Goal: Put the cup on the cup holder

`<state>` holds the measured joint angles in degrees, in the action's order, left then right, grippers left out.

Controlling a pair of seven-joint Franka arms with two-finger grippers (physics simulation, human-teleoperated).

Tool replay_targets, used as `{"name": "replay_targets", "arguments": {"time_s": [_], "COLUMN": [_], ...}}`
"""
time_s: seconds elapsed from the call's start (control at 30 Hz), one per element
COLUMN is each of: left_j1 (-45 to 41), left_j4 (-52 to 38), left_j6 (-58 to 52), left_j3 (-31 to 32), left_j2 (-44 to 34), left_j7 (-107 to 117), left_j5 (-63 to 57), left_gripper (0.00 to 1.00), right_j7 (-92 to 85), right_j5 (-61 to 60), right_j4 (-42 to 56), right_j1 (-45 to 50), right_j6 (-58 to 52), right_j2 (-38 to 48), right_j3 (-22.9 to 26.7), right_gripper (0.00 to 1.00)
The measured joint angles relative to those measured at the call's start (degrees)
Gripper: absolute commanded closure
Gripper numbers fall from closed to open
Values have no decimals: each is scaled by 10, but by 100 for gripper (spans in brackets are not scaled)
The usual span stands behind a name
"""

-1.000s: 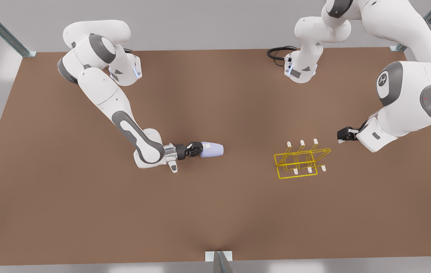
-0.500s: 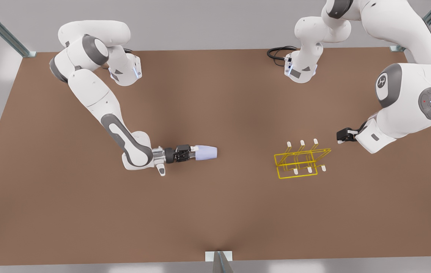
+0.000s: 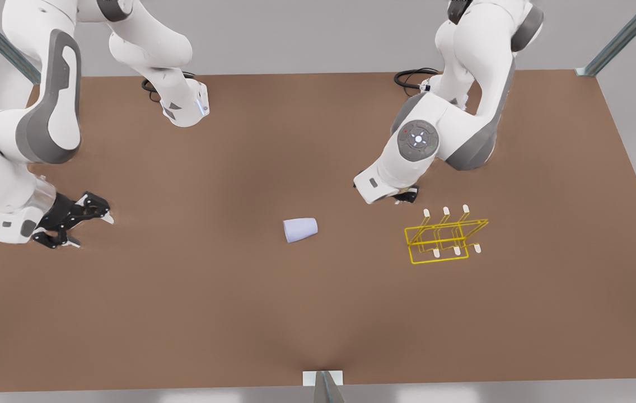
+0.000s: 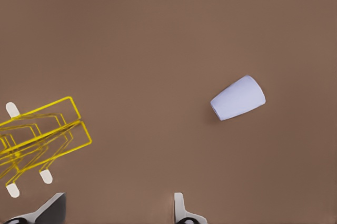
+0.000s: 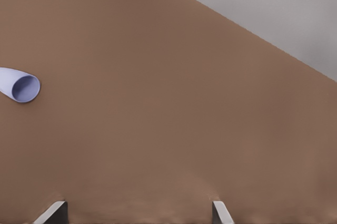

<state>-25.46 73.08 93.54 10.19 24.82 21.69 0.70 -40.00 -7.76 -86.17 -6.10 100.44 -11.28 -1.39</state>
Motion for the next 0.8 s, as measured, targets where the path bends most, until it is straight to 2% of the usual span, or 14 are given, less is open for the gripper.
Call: {"name": "replay_targets", "arguments": {"time_s": [0.17, 0.33, 0.6, 0.8], "left_j1": [-34, -43, -85, -117], "left_j4": [-7, -10, 150, 111], "left_j6": [96, 155, 237, 284], "left_j3": [-1, -3, -6, -4], "left_j2": [70, 115, 56, 118], "left_j7": [274, 533, 841, 1025], "left_j5": [-46, -64, -98, -110], "left_gripper": [0, 0, 0, 0], "right_j7": [97, 170, 250, 291], "right_j5": [71, 81, 86, 90], "right_j4": [22, 18, 23, 16], "right_j1": [13, -3, 18, 27], "right_j6": [-74, -82, -54, -40], "right_j2": [-3, -12, -8, -17], "right_j3": [8, 9, -6, -8], "right_gripper": [0, 0, 0, 0]}}
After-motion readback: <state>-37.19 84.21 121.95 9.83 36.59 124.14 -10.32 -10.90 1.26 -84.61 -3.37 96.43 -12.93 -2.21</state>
